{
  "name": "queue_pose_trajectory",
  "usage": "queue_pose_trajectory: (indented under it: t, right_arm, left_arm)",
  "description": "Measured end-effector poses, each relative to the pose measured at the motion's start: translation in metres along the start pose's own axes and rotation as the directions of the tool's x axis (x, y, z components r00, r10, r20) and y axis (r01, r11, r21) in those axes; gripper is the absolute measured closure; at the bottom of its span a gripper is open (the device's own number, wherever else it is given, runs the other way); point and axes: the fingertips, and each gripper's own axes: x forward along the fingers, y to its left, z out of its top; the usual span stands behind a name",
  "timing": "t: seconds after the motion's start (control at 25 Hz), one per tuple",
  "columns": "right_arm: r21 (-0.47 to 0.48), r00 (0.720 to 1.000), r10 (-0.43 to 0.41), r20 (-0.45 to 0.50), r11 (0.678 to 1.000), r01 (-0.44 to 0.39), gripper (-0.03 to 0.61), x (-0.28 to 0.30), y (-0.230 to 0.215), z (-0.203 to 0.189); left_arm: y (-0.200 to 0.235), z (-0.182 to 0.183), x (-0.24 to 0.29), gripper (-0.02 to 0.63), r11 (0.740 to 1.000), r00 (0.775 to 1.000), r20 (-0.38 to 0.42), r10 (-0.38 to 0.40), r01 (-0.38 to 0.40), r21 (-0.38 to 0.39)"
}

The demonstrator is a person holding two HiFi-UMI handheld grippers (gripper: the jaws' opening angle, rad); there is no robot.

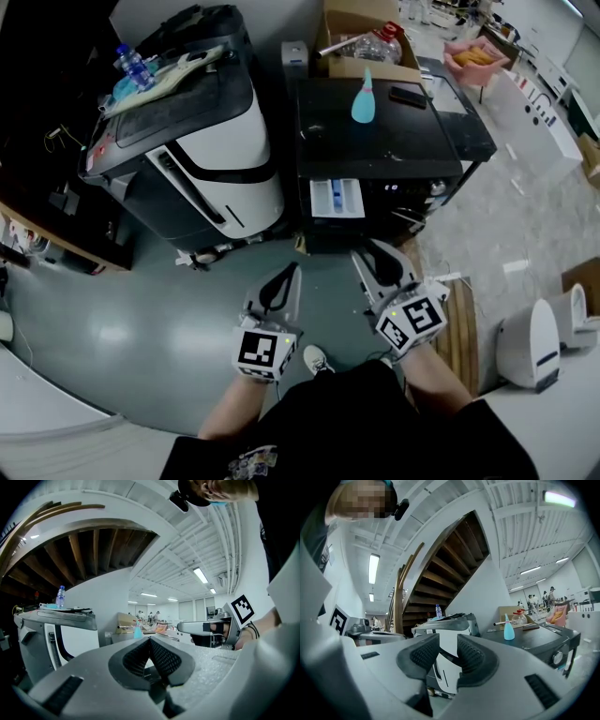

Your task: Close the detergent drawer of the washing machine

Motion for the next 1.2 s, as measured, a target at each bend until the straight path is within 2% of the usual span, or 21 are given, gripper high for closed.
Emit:
queue_pose_trajectory:
  t: [0.12,0.48,0.76,1.2]
  right_arm:
    - [-0.009,1.000,-0.027,-0.011,1.000,0.027,0.433,0.004,-0.003,-0.006]
    - [-0.020,0.994,-0.104,-0.039,0.994,0.104,0.385,0.007,-0.035,-0.026]
    - [-0.041,0.986,-0.138,-0.095,0.990,0.135,0.329,0.019,-0.073,-0.059]
    - [-0.014,0.960,-0.171,-0.223,0.985,0.172,0.331,0.043,-0.139,-0.130]
  left_arm:
    - [0.005,-0.002,0.003,0.611,1.000,1.000,0.005,-0.014,0.014,0.004]
    - [-0.003,-0.015,0.023,0.609,0.998,0.998,-0.003,-0.065,0.065,-0.009]
    - [-0.006,-0.026,0.053,0.609,0.995,0.996,-0.008,-0.093,0.092,-0.027]
    - [-0.016,-0.049,0.109,0.609,0.991,0.991,-0.040,-0.124,0.122,-0.048]
